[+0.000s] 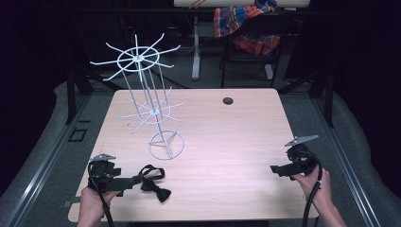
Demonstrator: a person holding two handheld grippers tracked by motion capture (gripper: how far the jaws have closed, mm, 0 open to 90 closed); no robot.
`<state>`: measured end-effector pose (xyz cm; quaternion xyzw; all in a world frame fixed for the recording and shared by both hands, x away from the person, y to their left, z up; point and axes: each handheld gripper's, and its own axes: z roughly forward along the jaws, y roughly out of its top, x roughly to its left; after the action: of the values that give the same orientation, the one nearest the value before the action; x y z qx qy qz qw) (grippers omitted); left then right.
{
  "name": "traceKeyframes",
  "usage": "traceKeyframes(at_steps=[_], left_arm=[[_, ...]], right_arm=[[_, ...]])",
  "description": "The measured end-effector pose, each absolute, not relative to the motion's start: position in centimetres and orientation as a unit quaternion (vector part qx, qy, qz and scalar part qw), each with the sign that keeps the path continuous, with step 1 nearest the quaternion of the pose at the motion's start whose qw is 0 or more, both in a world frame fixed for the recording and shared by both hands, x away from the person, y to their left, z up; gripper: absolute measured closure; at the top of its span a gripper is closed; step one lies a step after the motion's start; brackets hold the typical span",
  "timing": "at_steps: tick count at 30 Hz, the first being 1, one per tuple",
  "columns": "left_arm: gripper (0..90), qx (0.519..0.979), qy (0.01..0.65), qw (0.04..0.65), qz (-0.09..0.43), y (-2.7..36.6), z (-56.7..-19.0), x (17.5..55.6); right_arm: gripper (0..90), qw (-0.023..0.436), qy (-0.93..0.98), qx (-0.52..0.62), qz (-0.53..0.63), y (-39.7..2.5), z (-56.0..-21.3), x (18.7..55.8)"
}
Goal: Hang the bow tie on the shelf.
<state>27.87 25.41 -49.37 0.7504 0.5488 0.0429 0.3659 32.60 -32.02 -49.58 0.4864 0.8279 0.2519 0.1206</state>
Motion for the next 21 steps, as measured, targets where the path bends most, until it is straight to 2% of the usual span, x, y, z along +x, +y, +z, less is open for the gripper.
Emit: traceKeyframes(at_steps=[6,13,18,21], left_arm=[[7.4,0.754,0.546,0.365,0.034,25.0,-49.6,28.2],[16.5,0.757,0.546,0.359,0.02,24.6,-50.1,28.8],[24.3,0.764,0.541,0.35,0.01,24.0,-50.4,29.3],[33.1,0.77,0.539,0.341,0.008,23.4,-50.7,29.7]], right_arm=[[13.0,0.121,0.827,0.487,0.252,-31.9,-49.5,32.5],[13.7,0.123,0.828,0.488,0.249,-31.8,-49.5,32.5],[13.9,0.122,0.827,0.489,0.249,-31.7,-49.5,32.5],[14.1,0.123,0.829,0.488,0.245,-31.7,-49.6,32.5]])
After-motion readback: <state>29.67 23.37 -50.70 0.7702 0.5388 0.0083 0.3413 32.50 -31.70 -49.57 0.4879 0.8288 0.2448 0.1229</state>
